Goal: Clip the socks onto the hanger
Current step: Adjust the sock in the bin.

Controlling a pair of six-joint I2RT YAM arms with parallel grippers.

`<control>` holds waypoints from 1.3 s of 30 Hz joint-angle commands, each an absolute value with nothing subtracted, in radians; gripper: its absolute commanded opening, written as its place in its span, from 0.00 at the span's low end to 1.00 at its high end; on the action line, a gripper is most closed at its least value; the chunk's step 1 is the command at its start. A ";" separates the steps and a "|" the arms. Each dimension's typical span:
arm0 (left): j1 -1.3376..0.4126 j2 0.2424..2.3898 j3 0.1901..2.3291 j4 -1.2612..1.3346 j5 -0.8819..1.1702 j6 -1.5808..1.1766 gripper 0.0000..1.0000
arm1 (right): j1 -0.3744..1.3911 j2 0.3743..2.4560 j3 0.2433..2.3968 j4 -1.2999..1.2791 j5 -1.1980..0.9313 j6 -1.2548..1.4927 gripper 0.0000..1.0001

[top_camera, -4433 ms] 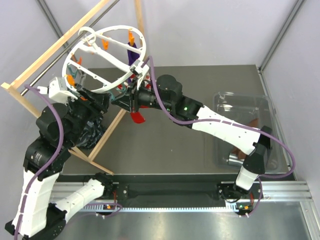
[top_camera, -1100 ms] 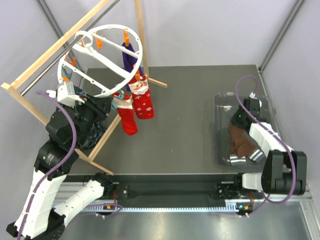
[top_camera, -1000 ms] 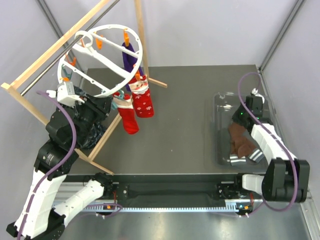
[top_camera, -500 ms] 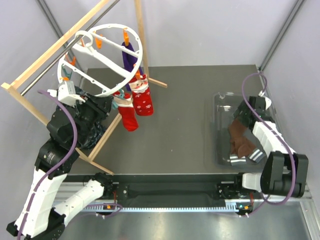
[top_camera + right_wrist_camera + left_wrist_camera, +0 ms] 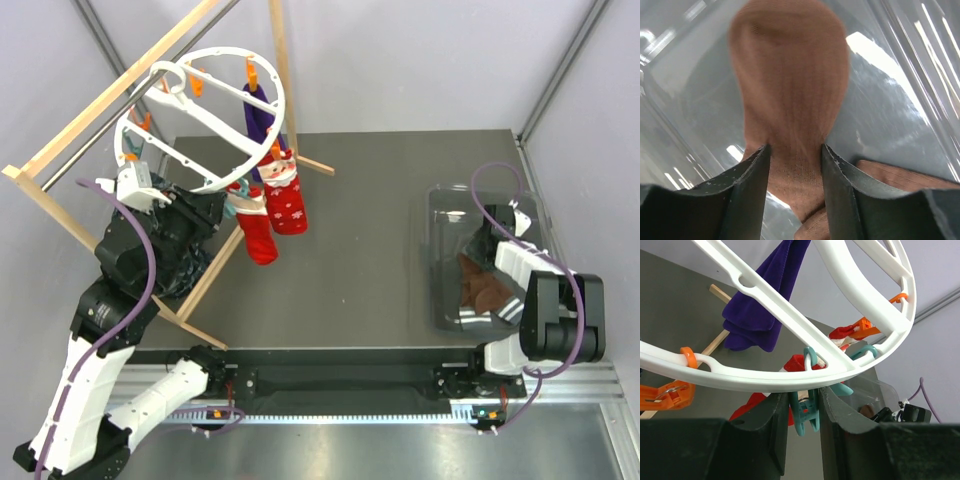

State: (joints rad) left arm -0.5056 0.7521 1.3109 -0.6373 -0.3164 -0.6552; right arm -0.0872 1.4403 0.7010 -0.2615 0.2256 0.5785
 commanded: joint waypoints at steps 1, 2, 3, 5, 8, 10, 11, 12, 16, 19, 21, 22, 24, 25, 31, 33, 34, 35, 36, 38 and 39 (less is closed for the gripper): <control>-0.506 0.758 1.330 -0.629 -0.321 -0.637 0.00 | -0.078 1.480 0.710 -0.187 0.221 0.586 0.44; -0.506 0.756 1.328 -0.627 -0.319 -0.637 0.00 | -0.080 1.485 0.712 -0.181 0.216 0.581 0.43; -0.506 0.758 1.327 -0.629 -0.321 -0.640 0.00 | -0.078 1.488 0.715 -0.169 0.201 0.577 0.42; -0.506 0.761 1.319 -0.626 -0.321 -0.643 0.00 | -0.080 1.480 0.716 -0.147 0.175 0.566 0.39; -0.506 0.765 1.309 -0.614 -0.311 -0.646 0.00 | -0.078 1.430 0.733 -0.124 0.098 0.563 0.24; -0.506 0.778 1.312 -0.614 -0.310 -0.646 0.00 | -0.080 1.378 0.752 -0.136 0.081 0.568 0.10; -0.506 0.779 1.312 -0.612 -0.308 -0.646 0.00 | -0.080 1.359 0.771 -0.143 0.072 0.572 0.07; -0.506 0.784 1.315 -0.612 -0.305 -0.644 0.00 | -0.080 1.341 0.784 -0.150 0.065 0.574 0.00; -0.506 0.788 1.316 -0.606 -0.307 -0.646 0.00 | -0.084 1.223 0.840 -0.167 0.031 0.597 0.00; -0.506 0.784 1.315 -0.607 -0.310 -0.644 0.00 | -0.086 1.155 0.909 -0.184 0.025 0.614 0.00; -0.506 0.779 1.315 -0.611 -0.313 -0.644 0.00 | -0.089 1.131 0.936 -0.199 0.023 0.623 0.00; -0.506 0.778 1.315 -0.611 -0.314 -0.646 0.00 | -0.090 1.114 0.948 -0.205 0.021 0.630 0.00; -0.506 0.775 1.316 -0.612 -0.313 -0.641 0.00 | -0.097 1.095 0.972 -0.219 0.026 0.641 0.00; -0.506 0.775 1.319 -0.612 -0.311 -0.641 0.00 | -0.098 1.072 0.966 -0.221 0.034 0.655 0.00; -0.506 0.755 1.319 -0.624 -0.314 -0.634 0.00 | -0.121 0.988 0.841 -0.244 0.158 0.693 0.01; -0.506 0.747 1.318 -0.627 -0.321 -0.630 0.00 | -0.139 0.957 0.792 -0.264 0.215 0.712 0.08; -0.506 0.746 1.318 -0.629 -0.321 -0.627 0.00 | -0.150 0.944 0.749 -0.306 0.236 0.738 0.09; -0.506 0.742 1.316 -0.629 -0.322 -0.623 0.00 | -0.175 0.927 0.726 -0.325 0.277 0.752 0.07; -0.506 0.736 1.315 -0.632 -0.324 -0.624 0.00 | -0.186 0.878 0.701 -0.336 0.299 0.761 0.06; -0.506 0.732 1.312 -0.632 -0.325 -0.618 0.00 | -0.204 0.826 0.638 -0.356 0.352 0.775 0.08; -0.506 0.732 1.310 -0.634 -0.325 -0.617 0.00 | -0.209 0.792 0.628 -0.373 0.366 0.773 0.08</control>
State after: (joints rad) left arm -0.5056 0.7410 1.3106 -0.6434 -0.3305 -0.6426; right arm -0.1848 0.8787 0.6472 -0.3260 0.2489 0.7349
